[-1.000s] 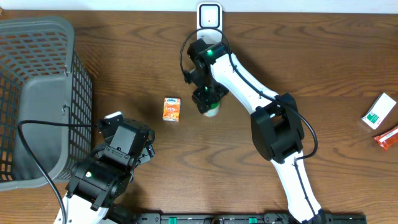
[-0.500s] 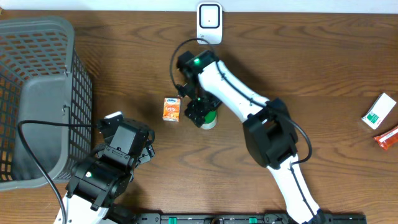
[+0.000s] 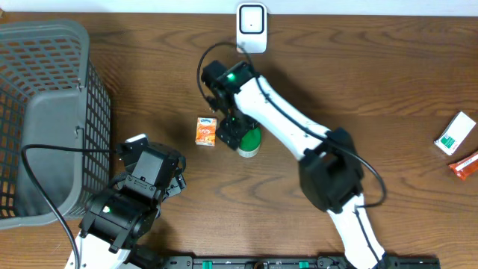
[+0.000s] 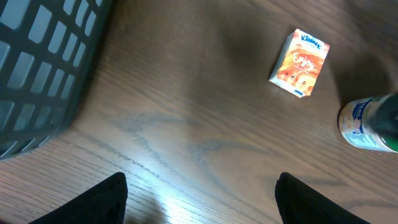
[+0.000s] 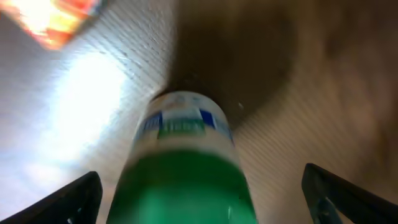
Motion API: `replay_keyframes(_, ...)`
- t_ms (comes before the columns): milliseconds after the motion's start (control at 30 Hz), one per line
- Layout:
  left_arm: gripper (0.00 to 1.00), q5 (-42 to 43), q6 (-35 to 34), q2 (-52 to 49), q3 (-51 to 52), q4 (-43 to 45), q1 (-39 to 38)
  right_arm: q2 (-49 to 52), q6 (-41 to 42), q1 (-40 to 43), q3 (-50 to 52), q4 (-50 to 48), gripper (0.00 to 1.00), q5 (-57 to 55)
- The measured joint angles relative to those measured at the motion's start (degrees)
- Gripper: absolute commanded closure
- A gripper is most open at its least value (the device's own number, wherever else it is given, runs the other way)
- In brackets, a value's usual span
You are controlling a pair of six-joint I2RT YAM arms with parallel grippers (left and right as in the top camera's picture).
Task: Scan the item barcode
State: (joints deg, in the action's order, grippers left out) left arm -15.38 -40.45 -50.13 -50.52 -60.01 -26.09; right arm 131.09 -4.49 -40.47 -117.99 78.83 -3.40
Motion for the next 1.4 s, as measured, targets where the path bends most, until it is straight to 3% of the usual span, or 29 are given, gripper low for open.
replay_keyframes(133,0.23,0.0,0.0,0.0,0.0,0.0,0.0,-7.0,6.1,0.6,0.0,0.2,0.01,1.8)
replay_keyframes(333,0.23,0.0,0.0,0.0,0.0,0.0,0.0,-17.2,31.1,1.1,0.0,2.6,0.01,4.6)
replay_keyframes(600,0.23,0.0,0.0,0.0,0.0,0.0,0.0,-19.9,47.7,0.3,0.0,3.7,0.01,9.1)
replay_keyframes(800,0.23,0.0,0.0,0.0,0.0,0.0,0.0,-19.9,80.1,-1.0,0.0,14.2,0.01,17.7)
replay_keyframes(1000,0.23,0.0,0.0,0.0,0.0,0.0,0.0,-19.9,106.5,-3.7,0.0,13.4,0.01,17.8)
replay_keyframes(1167,0.23,0.0,0.0,0.0,0.0,0.0,0.0,-19.8,116.0,-6.6,0.1,7.0,0.01,14.9)
replay_keyframes(1400,0.23,0.0,0.0,0.0,0.0,0.0,0.0,-16.0,119.8,-5.9,0.3,7.8,0.01,12.3)
